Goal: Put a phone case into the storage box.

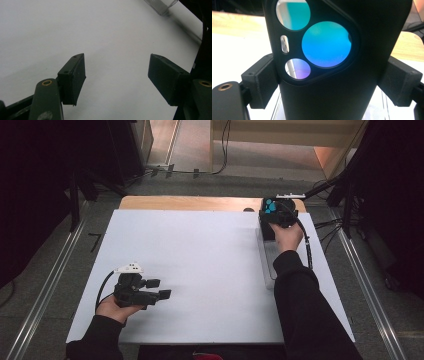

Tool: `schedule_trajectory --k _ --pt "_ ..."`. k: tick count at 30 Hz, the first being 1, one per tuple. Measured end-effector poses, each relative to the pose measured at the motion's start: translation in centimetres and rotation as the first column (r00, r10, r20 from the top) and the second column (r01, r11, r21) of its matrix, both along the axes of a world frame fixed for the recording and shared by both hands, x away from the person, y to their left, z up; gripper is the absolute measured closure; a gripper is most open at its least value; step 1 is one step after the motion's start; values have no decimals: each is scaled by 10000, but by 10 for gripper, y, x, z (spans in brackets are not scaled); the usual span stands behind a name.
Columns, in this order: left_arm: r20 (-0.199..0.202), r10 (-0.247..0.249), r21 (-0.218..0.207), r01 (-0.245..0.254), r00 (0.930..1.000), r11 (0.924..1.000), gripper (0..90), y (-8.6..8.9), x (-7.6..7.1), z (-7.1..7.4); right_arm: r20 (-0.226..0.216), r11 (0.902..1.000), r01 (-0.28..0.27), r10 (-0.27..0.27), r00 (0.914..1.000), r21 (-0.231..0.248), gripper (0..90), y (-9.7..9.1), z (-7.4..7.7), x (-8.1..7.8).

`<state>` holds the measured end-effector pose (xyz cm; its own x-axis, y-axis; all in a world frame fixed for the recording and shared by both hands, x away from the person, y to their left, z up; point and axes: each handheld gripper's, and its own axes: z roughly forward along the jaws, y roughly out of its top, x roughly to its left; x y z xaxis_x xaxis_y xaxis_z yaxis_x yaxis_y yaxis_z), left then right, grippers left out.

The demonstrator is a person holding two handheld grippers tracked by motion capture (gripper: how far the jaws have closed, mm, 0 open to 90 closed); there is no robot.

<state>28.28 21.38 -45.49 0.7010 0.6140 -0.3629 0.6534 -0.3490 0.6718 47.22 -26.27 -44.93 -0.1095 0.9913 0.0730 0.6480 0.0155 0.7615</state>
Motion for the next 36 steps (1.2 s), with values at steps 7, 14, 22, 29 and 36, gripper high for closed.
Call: schedule_trajectory --k 7,14,22,29,36 --pt "-7 56 -17 -56 10000 10000 303 1 0 0 -215 9981 -298 310 9993 532 0 -1 3 -3" --pt "-23 41 0 -41 10000 10000 303 0 0 0 -284 9983 -329 343 9990 479 0 -7 17 -15" --pt "-42 23 58 -23 10000 10000 303 -1 0 0 -66 9924 -876 885 9961 867 0 -2 31 -40" --pt "-80 35 59 -35 10000 10000 303 -1 0 0 -413 9539 -2385 2498 9674 1824 0 22 26 -61" --pt "-144 21 52 -20 9999 10000 303 0 0 -1 -553 9124 -3448 3646 9295 2203 25 44 21 -83"
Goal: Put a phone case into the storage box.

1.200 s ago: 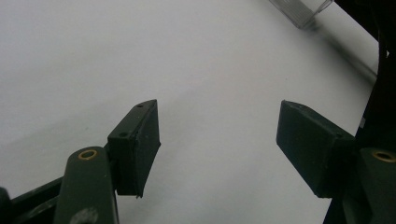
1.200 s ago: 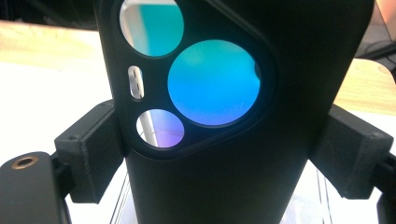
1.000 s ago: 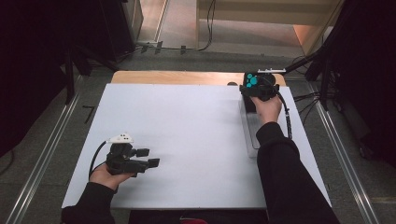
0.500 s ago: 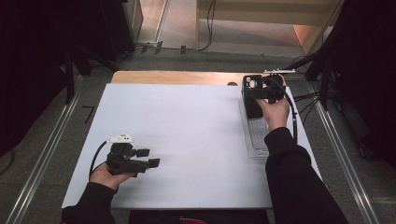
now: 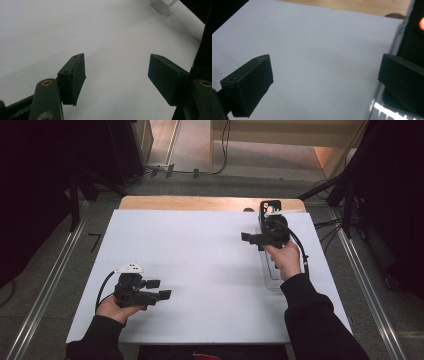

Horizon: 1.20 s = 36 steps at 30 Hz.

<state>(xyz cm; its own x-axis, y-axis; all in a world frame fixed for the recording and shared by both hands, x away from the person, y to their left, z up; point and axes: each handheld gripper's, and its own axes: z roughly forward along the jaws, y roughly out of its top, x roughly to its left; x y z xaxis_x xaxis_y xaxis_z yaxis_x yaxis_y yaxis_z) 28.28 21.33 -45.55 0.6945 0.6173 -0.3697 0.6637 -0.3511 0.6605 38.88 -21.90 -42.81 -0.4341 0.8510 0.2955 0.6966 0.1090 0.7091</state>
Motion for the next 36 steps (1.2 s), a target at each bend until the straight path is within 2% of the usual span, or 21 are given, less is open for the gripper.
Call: schedule_trajectory --k 2,4,6,8,14,22,28,36 --pt "-28 -3 -23 3 10000 10000 303 0 0 0 29 9995 -291 291 9996 -125 117 5 0 -7" --pt "-39 -24 -35 24 10000 10000 302 0 0 0 2 9984 -540 540 9985 -190 118 8 1 -14" --pt "-60 -55 -58 55 10000 10000 302 0 0 0 -94 9960 -894 894 9960 -16 140 9 1 -21" --pt "-71 -81 -74 81 9999 9999 302 0 0 0 -164 9913 -1314 1315 9912 106 242 9 1 -29" --pt "-114 -258 -130 257 9996 9996 302 0 -1 0 -440 9696 -2419 2435 9689 375 275 8 -1 -53" --pt "-99 -457 -186 455 9989 9988 302 -3 -2 1 -423 9575 -2875 2884 9566 248 278 3 -8 -81" --pt "-101 -615 -134 614 9981 9980 302 -3 -4 2 -426 9447 -3280 3276 9438 -19 278 -2 -16 -99" --pt "-28 -735 -89 735 9973 9973 302 -4 -6 2 -729 9363 -3512 3497 9340 -84 267 -13 -30 -120"
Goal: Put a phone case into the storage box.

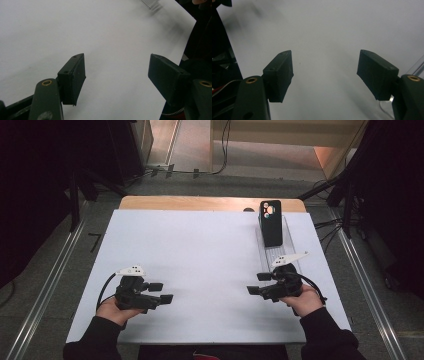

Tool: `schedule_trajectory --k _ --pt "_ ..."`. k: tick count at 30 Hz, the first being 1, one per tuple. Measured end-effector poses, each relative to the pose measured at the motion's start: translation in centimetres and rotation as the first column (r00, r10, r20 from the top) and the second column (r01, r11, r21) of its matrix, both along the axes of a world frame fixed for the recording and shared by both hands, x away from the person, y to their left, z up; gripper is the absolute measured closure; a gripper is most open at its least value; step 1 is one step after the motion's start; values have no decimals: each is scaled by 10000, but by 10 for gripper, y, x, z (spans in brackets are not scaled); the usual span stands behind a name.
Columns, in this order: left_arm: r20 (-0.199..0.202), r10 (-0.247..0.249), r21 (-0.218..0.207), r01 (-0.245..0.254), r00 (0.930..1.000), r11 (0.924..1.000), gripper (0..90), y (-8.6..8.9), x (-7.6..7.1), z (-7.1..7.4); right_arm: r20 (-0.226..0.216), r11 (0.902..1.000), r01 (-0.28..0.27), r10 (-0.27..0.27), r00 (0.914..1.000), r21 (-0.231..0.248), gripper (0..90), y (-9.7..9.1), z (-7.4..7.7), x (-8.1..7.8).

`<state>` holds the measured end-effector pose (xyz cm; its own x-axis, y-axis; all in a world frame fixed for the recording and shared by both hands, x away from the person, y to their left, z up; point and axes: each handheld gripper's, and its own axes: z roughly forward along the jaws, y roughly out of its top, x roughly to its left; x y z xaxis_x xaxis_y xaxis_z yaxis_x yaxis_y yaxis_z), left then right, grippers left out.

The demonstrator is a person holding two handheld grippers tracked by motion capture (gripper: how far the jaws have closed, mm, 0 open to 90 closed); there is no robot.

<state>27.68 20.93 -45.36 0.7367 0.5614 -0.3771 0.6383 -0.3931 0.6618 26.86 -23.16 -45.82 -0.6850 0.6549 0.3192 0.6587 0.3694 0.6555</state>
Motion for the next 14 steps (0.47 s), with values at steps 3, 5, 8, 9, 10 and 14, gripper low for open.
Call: schedule_trajectory --k 3,5,8,9,10,14 --pt "84 -25 12 25 10000 10000 301 0 -1 -1 54 9999 -59 60 10000 -133 266 -4 -7 -6" --pt "71 -74 42 74 9999 10000 295 0 -2 -2 -1 9997 -115 115 9999 -232 265 -7 -10 -10" --pt "31 -157 184 157 9999 9997 292 -1 -3 -4 -29 9994 -236 235 9997 -257 262 -11 -14 -14" --pt "12 -175 203 175 9998 9996 292 -1 -3 -5 -56 9993 -255 253 9997 -287 260 -12 -15 -16" --pt "-7 -174 198 175 9998 9997 292 -1 -3 -5 -38 9989 -319 317 9995 -339 258 -12 -16 -16" --pt "19 -134 191 134 9999 9997 292 -1 -3 -5 -105 9983 -374 370 9993 -451 252 -12 -19 -16"
